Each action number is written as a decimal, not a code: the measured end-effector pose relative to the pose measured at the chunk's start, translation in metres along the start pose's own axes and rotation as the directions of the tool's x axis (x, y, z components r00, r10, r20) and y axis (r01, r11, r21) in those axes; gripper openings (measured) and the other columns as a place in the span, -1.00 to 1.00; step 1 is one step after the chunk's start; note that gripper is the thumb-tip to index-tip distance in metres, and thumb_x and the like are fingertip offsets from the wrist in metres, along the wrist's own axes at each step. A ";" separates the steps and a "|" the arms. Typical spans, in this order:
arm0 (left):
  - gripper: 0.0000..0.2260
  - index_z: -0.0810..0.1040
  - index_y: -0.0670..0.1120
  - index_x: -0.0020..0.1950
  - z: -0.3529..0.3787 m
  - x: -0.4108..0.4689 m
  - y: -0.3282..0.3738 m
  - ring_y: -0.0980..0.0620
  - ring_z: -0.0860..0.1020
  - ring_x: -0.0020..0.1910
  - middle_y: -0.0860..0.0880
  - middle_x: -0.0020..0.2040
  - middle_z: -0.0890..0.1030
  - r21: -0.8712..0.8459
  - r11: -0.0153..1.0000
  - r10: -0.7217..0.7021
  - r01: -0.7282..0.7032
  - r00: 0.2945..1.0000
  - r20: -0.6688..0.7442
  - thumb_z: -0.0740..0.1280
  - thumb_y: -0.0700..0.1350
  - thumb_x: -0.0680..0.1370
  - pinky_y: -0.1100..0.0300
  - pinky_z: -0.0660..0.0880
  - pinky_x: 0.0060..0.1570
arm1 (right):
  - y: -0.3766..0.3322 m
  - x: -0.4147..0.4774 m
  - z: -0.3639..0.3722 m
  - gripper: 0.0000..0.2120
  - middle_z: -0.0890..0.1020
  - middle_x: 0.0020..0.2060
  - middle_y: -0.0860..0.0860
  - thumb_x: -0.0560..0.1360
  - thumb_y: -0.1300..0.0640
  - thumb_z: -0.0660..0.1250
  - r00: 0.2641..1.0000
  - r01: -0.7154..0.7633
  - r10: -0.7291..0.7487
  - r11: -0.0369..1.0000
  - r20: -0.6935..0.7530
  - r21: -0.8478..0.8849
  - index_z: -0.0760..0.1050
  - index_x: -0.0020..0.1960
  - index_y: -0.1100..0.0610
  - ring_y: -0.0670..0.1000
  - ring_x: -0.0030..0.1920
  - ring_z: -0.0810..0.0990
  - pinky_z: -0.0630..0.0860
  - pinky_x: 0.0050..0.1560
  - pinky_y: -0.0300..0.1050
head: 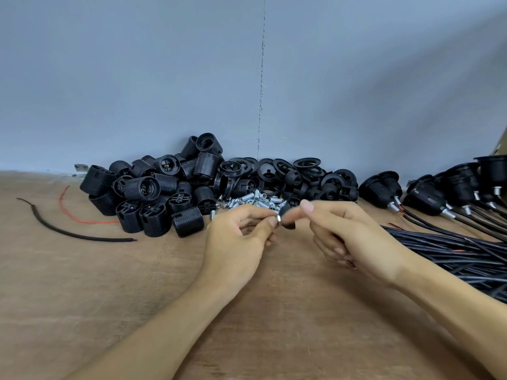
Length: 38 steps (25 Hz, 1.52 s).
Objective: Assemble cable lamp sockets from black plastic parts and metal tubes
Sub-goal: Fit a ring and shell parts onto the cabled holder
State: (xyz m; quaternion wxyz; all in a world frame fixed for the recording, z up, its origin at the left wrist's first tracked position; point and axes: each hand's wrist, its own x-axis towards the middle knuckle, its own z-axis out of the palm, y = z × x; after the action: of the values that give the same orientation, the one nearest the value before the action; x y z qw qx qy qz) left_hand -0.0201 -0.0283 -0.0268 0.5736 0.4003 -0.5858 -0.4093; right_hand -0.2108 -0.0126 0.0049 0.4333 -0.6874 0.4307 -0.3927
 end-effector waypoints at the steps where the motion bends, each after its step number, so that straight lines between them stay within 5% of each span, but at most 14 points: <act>1: -0.82 0.70 -0.07 -0.11 0.000 -0.001 0.000 0.09 0.67 -0.32 -0.04 -0.27 0.72 -0.003 1.000 -0.003 0.003 1.000 0.011 0.43 -0.34 0.55 0.32 0.57 -0.26 | 0.000 0.001 -0.002 -0.59 0.23 -0.55 -0.02 0.54 -0.30 0.28 1.000 0.003 -0.003 0.999 -0.013 0.040 0.65 0.18 -0.05 -0.01 -0.53 0.16 0.13 -0.47 -0.09; 5: -0.82 0.72 -0.05 -0.12 0.003 -0.004 -0.001 0.03 0.68 -0.31 -0.06 -0.25 0.72 -0.036 0.999 -0.020 0.021 0.999 0.029 0.41 -0.30 0.57 0.28 0.57 -0.27 | 0.003 0.000 -0.004 -0.61 0.23 -0.50 -0.06 0.52 -0.37 0.25 0.999 -0.026 0.019 0.990 -0.047 -0.138 0.60 0.22 -0.23 0.01 -0.45 0.16 0.11 -0.40 -0.01; 8: -0.81 0.72 -0.06 -0.13 0.003 -0.003 -0.002 0.04 0.67 -0.32 -0.07 -0.25 0.72 -0.052 0.998 -0.032 0.033 0.999 0.011 0.40 -0.31 0.58 0.28 0.57 -0.28 | 0.002 0.001 -0.002 -0.69 0.30 -0.51 -0.14 0.53 -0.31 0.30 0.999 0.031 -0.032 0.981 -0.003 -0.193 0.60 0.19 -0.25 -0.11 -0.47 0.18 0.16 -0.46 -0.30; 10: -0.80 0.72 -0.05 -0.14 0.003 -0.004 -0.001 0.03 0.67 -0.32 -0.07 -0.26 0.72 -0.045 0.998 -0.032 0.033 0.999 0.011 0.40 -0.30 0.57 0.29 0.57 -0.28 | 0.002 0.001 0.001 -0.72 0.32 -0.49 -0.14 0.55 -0.29 0.29 0.999 0.042 -0.048 0.968 -0.019 -0.247 0.64 0.05 -0.16 -0.13 -0.49 0.19 0.20 -0.47 -0.36; 12: -0.81 0.71 -0.04 -0.14 0.004 -0.006 0.000 0.03 0.68 -0.32 -0.06 -0.26 0.71 -0.013 1.000 -0.006 0.006 1.000 0.022 0.42 -0.29 0.57 0.29 0.57 -0.28 | 0.002 0.002 0.002 -0.48 0.27 -0.50 -0.11 0.54 -0.38 0.20 0.998 -0.033 0.017 0.964 -0.063 -0.263 0.52 -0.23 0.06 -0.09 -0.48 0.18 0.19 -0.44 -0.24; 14: -0.81 0.70 -0.02 -0.15 0.007 -0.010 0.002 0.06 0.68 -0.32 -0.02 -0.27 0.71 0.049 0.997 0.054 -0.055 0.998 0.037 0.44 -0.29 0.55 0.30 0.57 -0.28 | 0.002 0.004 0.002 -0.35 0.24 -0.53 -0.05 0.55 -0.40 0.12 0.984 -0.168 0.150 0.956 -0.093 -0.239 0.46 -0.30 0.18 -0.03 -0.50 0.17 0.19 -0.46 -0.19; 18: -0.81 0.69 0.03 -0.14 0.008 -0.012 0.005 0.10 0.67 -0.30 0.07 -0.29 0.69 0.226 0.948 0.227 -0.224 0.974 0.013 0.46 -0.27 0.54 0.26 0.59 -0.21 | -0.002 0.004 0.006 -0.36 0.38 -0.60 0.01 0.58 -0.36 0.08 0.971 -0.226 0.199 0.944 -0.134 -0.240 0.55 -0.36 0.10 -0.03 -0.59 0.32 0.32 -0.52 -0.31; 23: -0.85 0.68 -0.10 -0.11 0.004 -0.005 0.001 0.06 0.61 -0.38 -0.06 -0.29 0.69 -0.009 0.999 -0.049 0.049 0.999 0.016 0.37 -0.28 0.60 0.24 0.54 -0.32 | 0.005 0.000 0.012 -0.69 0.65 -0.15 -0.14 0.47 -0.31 0.31 0.980 -0.003 -0.049 0.965 -0.195 -0.262 0.54 0.13 -0.20 -0.07 -0.30 0.64 0.51 -0.24 -0.28; 26: -0.86 0.67 -0.12 -0.11 0.006 -0.004 0.000 0.07 0.59 -0.39 -0.07 -0.30 0.68 -0.039 0.993 -0.109 0.112 0.991 0.077 0.38 -0.28 0.60 0.27 0.52 -0.34 | 0.005 0.000 0.014 -0.72 0.62 -0.31 -0.14 0.58 -0.23 0.23 0.981 0.017 -0.085 0.933 -0.175 -0.360 0.60 -0.03 -0.07 -0.15 -0.33 0.56 0.45 -0.24 -0.34; 28: -0.87 0.66 -0.09 -0.13 0.006 -0.004 0.001 0.10 0.60 -0.38 -0.04 -0.29 0.69 0.022 0.998 -0.068 0.067 0.993 0.094 0.40 -0.27 0.58 0.29 0.52 -0.32 | 0.006 0.001 0.014 -0.51 0.59 -0.37 -0.06 0.57 -0.32 0.13 0.977 -0.074 -0.005 0.929 -0.212 -0.362 0.52 -0.21 0.05 -0.14 -0.38 0.50 0.41 -0.29 -0.29; 31: -0.83 0.64 -0.01 -0.16 0.007 -0.006 0.002 0.14 0.60 -0.31 0.04 -0.25 0.67 0.188 0.975 0.099 -0.119 0.989 0.112 0.42 -0.26 0.57 0.25 0.55 -0.22 | 0.003 0.003 0.016 -0.47 0.55 -0.45 -0.09 0.58 -0.34 0.08 0.965 -0.161 0.079 0.930 -0.250 -0.331 0.44 -0.32 0.01 -0.11 -0.45 0.47 0.38 -0.39 -0.33; 38: -0.90 0.65 -0.09 -0.13 0.010 -0.015 0.007 0.07 0.60 -0.22 0.10 -0.24 0.65 0.412 0.753 0.470 -0.512 0.858 0.208 0.44 -0.27 0.55 0.19 0.46 -0.21 | 0.001 0.005 0.014 -0.79 0.48 -0.55 -0.10 0.63 -0.15 0.19 0.932 -0.191 0.149 0.977 -0.330 -0.098 0.55 0.08 -0.10 -0.11 -0.58 0.37 0.28 -0.57 -0.33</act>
State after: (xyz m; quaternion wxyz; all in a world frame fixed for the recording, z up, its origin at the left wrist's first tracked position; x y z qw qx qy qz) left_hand -0.0296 -0.0120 -0.0257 0.5239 0.3355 -0.7746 -0.1139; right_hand -0.1961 -0.0138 0.0006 0.3448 -0.6011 0.5777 -0.4314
